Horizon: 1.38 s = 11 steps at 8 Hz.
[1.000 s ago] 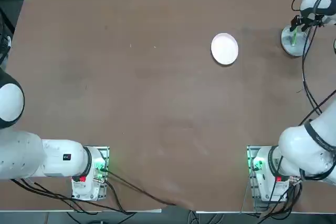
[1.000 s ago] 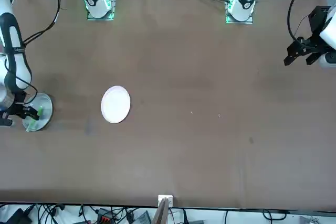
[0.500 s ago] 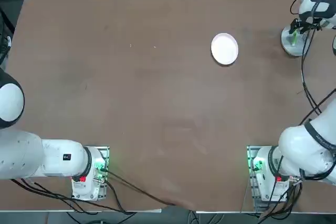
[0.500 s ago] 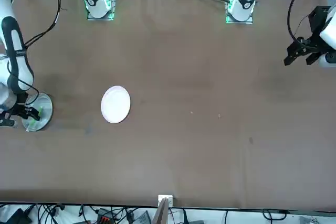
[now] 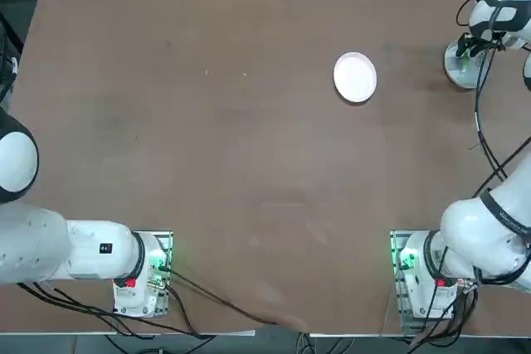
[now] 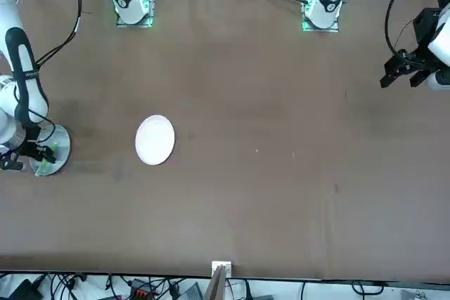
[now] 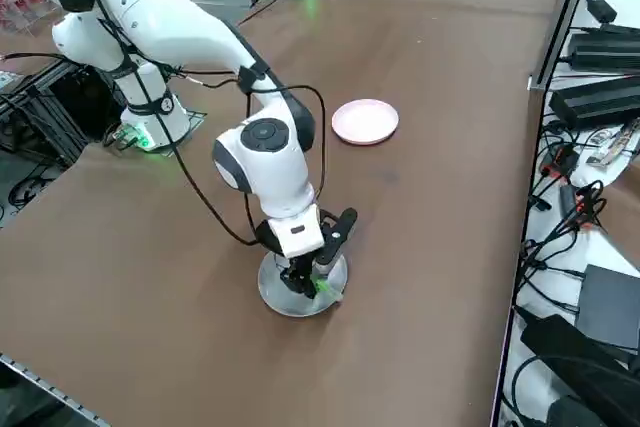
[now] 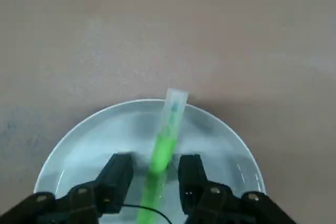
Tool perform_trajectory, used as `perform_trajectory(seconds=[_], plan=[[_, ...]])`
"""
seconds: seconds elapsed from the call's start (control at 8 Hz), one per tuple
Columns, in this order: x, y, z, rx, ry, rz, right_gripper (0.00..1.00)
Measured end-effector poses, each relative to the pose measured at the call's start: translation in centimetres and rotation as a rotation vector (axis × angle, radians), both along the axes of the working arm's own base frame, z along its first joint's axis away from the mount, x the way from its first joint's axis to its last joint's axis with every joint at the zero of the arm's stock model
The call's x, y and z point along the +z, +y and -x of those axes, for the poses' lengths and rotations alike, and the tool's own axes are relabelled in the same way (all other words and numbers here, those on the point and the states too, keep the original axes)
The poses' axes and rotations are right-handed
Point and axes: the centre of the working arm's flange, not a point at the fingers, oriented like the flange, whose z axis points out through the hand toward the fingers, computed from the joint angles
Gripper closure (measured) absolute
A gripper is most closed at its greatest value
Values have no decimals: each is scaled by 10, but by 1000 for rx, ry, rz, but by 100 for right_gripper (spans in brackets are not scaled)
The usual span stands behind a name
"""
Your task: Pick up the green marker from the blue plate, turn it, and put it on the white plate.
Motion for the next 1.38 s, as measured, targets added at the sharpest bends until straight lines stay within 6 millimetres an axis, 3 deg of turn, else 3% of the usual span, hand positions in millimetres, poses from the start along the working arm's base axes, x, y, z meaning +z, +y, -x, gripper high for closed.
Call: perform_trajectory(seconds=[0.5,0.75,0.88,1.12,1.25,1.38], plan=[[1,-1,-2,3,-5,2,78],[12,0,-10,7,-22,7,83],[25,1,-14,10,-23,5,83],[74,14,-21,17,-3,-9,83],[106,35,-25,4,15,-23,83],[137,68,-30,-26,33,-39,83]])
